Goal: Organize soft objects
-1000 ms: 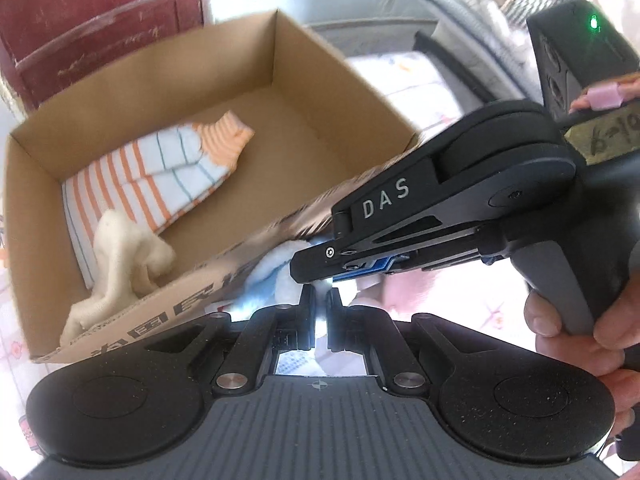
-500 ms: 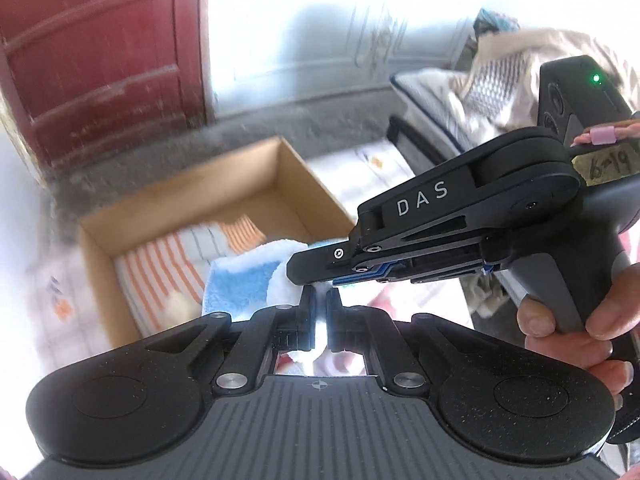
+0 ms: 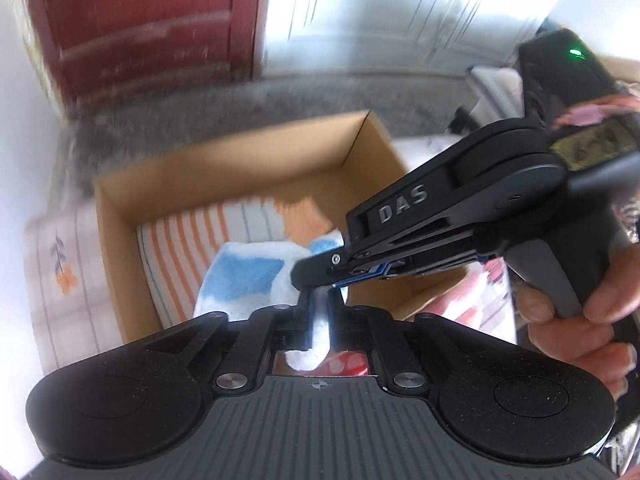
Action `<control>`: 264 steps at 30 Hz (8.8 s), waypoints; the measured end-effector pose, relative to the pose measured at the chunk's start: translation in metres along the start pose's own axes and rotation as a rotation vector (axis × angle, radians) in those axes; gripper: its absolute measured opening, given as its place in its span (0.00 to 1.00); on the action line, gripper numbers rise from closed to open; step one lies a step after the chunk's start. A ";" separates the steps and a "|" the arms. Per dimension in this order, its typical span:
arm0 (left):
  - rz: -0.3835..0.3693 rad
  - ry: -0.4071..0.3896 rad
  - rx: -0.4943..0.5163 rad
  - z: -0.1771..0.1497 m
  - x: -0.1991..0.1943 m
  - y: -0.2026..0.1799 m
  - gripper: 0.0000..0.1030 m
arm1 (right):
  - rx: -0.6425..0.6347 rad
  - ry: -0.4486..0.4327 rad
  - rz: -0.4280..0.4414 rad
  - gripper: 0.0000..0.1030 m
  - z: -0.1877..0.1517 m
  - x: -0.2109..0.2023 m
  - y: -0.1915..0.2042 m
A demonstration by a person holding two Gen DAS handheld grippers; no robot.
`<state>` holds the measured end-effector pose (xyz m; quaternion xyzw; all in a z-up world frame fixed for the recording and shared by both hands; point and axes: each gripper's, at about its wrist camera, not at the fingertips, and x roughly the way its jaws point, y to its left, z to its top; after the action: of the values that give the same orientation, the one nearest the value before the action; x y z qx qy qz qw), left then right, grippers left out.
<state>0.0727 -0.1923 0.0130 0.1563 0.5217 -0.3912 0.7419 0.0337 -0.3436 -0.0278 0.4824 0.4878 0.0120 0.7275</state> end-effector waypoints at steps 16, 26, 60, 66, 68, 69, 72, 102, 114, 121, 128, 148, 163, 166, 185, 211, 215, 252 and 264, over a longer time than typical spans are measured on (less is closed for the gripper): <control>0.099 0.009 -0.107 -0.023 -0.013 0.045 0.09 | -0.077 0.426 -0.351 0.08 0.002 0.142 -0.036; 0.163 -0.014 -0.147 -0.030 -0.020 0.055 0.21 | -0.121 0.410 -0.427 0.27 -0.007 0.158 -0.032; 0.056 0.050 0.280 -0.047 0.074 -0.129 0.33 | 0.275 -0.277 -0.182 0.59 -0.046 -0.114 -0.168; 0.065 0.061 0.276 -0.045 0.090 -0.131 0.32 | 0.395 -0.273 -0.133 0.58 -0.034 -0.092 -0.210; 0.067 0.065 0.280 -0.045 0.093 -0.132 0.31 | 0.423 -0.264 -0.112 0.57 -0.033 -0.083 -0.219; 0.064 0.070 0.281 -0.044 0.095 -0.132 0.29 | 0.436 -0.259 -0.102 0.55 -0.033 -0.078 -0.224; 0.055 0.081 0.278 -0.045 0.099 -0.133 0.23 | 0.465 -0.241 -0.074 0.45 -0.033 -0.063 -0.232; -0.001 -0.248 0.220 -0.007 -0.061 -0.108 0.21 | 0.068 -0.533 -0.085 0.33 -0.045 -0.207 -0.044; 0.025 0.035 0.077 -0.014 0.045 -0.022 0.22 | -0.078 -0.246 -0.177 0.33 0.019 -0.067 -0.029; -0.017 0.080 0.005 -0.028 0.044 0.000 0.30 | 0.008 -0.105 -0.265 0.33 0.019 -0.020 -0.066; -0.049 0.047 -0.019 -0.022 0.039 0.005 0.34 | -0.025 -0.023 -0.380 0.33 0.016 -0.005 -0.066; -0.015 0.038 -0.013 -0.036 0.025 0.009 0.34 | -0.076 -0.097 -0.352 0.33 0.022 0.004 -0.046; 0.014 0.021 -0.059 -0.044 0.013 0.024 0.34 | -0.095 -0.106 -0.370 0.36 0.044 0.025 -0.041; 0.020 0.023 -0.063 -0.044 0.016 0.028 0.34 | -0.134 -0.068 -0.410 0.50 0.050 0.037 -0.033; 0.065 0.040 -0.093 -0.043 0.023 0.049 0.34 | -0.490 0.171 -0.579 0.46 0.040 0.116 -0.009; 0.123 -0.001 -0.135 -0.075 -0.054 0.048 0.42 | -0.197 -0.202 -0.249 0.60 -0.052 -0.076 -0.009; 0.110 0.064 -0.115 -0.096 -0.050 0.043 0.44 | -0.107 -0.186 -0.219 0.66 -0.081 -0.087 -0.022; -0.002 0.294 -0.023 -0.125 0.069 0.014 0.58 | 0.126 0.001 -0.181 0.62 -0.117 0.069 -0.090; 0.038 0.248 0.023 -0.119 0.047 -0.003 0.58 | 0.122 0.005 -0.189 0.57 -0.117 0.062 -0.077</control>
<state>0.0003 -0.1376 -0.0767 0.2218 0.6019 -0.3609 0.6770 -0.0532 -0.2741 -0.1325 0.4777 0.5326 -0.0853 0.6935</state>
